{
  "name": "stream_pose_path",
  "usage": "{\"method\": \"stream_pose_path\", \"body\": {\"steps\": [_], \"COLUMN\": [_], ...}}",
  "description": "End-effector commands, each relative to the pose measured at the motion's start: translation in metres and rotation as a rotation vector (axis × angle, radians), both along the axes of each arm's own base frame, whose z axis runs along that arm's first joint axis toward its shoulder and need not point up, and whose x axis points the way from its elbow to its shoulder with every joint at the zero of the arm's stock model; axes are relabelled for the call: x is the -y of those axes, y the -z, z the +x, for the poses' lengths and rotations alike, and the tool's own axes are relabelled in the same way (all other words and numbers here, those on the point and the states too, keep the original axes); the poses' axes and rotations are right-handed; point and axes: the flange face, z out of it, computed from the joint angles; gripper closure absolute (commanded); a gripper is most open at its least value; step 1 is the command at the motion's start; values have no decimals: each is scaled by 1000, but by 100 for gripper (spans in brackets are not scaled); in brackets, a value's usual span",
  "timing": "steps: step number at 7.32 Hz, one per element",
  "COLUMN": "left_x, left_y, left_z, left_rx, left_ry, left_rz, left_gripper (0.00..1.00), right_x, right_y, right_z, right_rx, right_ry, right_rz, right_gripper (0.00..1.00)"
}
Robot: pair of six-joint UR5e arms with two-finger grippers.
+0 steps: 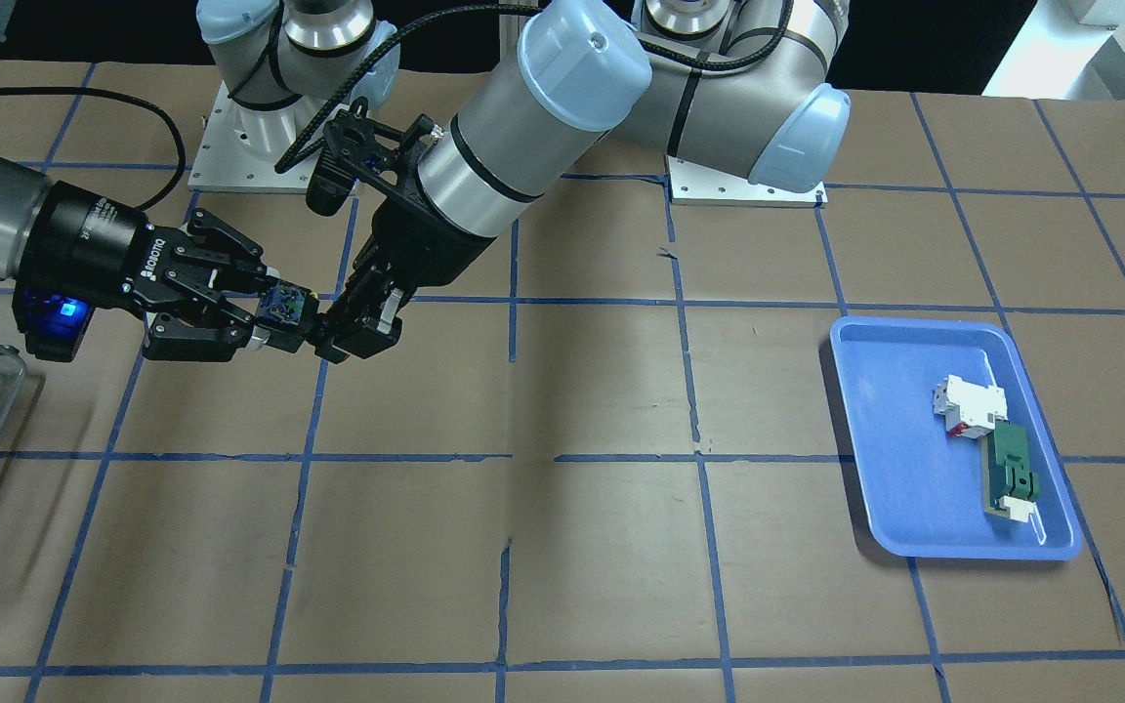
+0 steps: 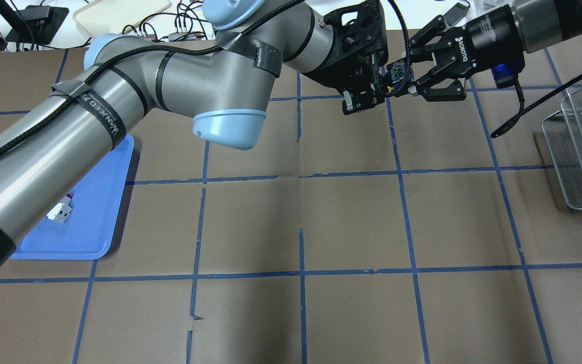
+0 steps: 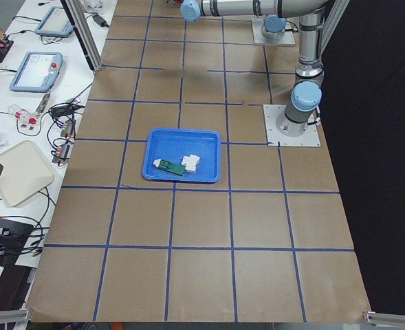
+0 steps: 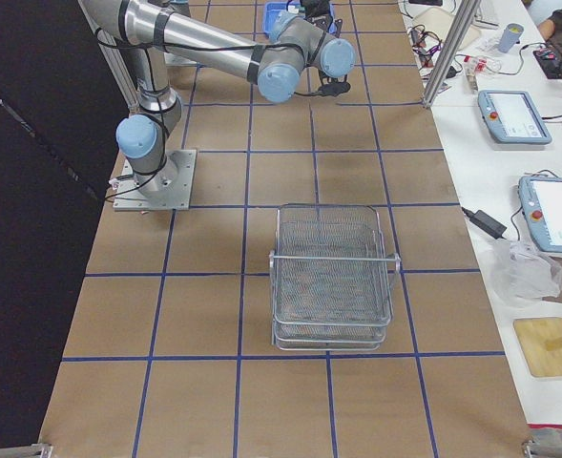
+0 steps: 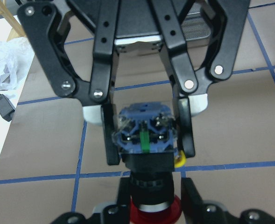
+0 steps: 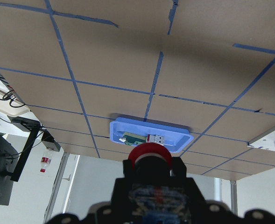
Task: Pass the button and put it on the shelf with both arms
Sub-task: 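Open and withdraw the left gripper while the right gripper carries the button away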
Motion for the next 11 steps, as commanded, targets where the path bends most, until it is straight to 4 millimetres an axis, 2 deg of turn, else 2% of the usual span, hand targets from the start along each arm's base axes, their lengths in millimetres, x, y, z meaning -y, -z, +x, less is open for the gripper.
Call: {"method": "stream_pose_path", "body": {"steps": [1,2,3,4,5,8,9,10,11], "left_x": [-1,0,-1,-1,0,0,-2,-8,-4], "left_y": [2,2,5,5,2,2,-13,-15,-25], "left_z": [0,0,0,0,0,0,7,16,36], "left_rx": [3,4,3,-2,-1,8,5,33,110], "left_ry": [-1,-1,1,5,5,0,-9,-29,-103], "left_rz": [2,4,8,9,3,5,-11,23,36], "left_gripper": [100,97,83,63,1,0,0,0,0], "right_x": [0,0,1,1,1,1,1,2,1], "right_y": [-1,-1,-2,-2,-3,-4,-4,-6,-11], "right_z": [0,0,0,0,0,0,-1,-3,-10], "right_rx": [-1,1,1,1,-1,0,-6,-32,-131], "right_ry": [0,2,2,2,0,2,0,-15,-72], "right_rz": [-4,-1,-3,-3,-5,-6,-6,-21,-51], "right_gripper": [93,94,99,100,100,100,100,100,100]}}
